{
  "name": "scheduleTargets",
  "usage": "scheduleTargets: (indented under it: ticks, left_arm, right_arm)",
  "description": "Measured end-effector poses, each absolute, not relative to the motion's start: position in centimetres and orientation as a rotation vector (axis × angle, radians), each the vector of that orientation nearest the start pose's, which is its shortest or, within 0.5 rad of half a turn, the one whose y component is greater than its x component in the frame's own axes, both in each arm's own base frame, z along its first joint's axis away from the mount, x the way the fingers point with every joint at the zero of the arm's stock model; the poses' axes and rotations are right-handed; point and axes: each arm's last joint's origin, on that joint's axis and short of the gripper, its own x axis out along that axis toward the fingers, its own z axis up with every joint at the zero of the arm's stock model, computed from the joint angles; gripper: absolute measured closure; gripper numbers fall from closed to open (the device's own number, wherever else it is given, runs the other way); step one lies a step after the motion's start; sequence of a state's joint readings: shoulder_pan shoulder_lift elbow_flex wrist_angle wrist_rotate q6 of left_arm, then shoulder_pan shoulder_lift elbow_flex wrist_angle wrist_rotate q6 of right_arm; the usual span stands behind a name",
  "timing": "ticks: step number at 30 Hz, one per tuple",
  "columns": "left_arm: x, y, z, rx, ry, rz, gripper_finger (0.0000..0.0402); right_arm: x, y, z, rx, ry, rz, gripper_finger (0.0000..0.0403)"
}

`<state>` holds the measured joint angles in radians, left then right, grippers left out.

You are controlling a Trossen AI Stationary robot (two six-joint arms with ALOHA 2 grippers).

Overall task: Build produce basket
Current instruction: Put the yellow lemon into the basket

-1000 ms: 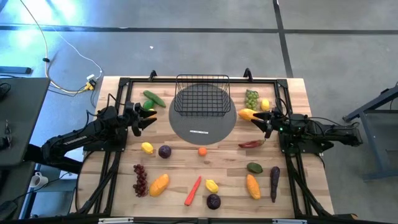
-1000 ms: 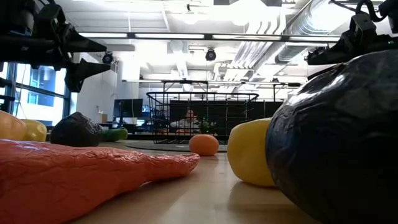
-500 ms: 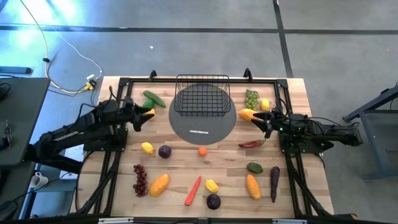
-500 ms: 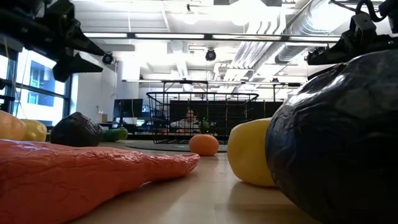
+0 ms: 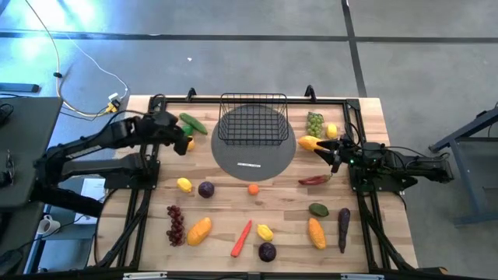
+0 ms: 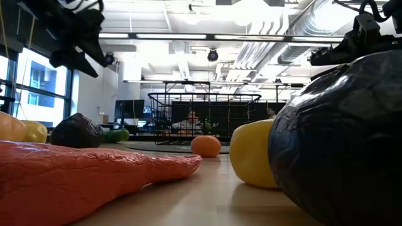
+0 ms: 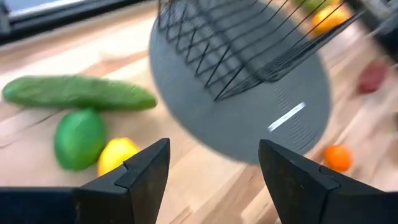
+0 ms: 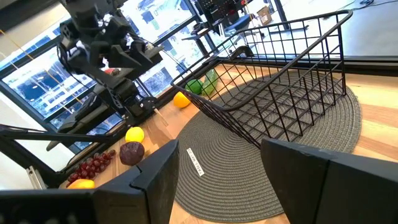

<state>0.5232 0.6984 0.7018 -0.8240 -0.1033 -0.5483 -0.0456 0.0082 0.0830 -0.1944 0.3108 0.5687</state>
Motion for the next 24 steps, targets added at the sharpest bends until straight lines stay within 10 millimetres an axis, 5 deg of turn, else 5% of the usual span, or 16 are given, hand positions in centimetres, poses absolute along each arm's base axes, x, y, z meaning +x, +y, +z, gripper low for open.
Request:
scheduleTargets:
  ticks: [15, 24]
  left_arm:
    - [14.0, 8.7, 24.3, -0.709, 0.952, 0.956, 0.0159]
    - [14.7, 9.4, 23.0, -0.699, 1.018, 1.085, 0.0080]
  right_arm:
    - [9.0, -1.3, 17.2, 0.546, 0.015, -0.380, 0.0194]
    - [9.0, -1.3, 17.2, 0.546, 0.015, -0.380, 0.0194]
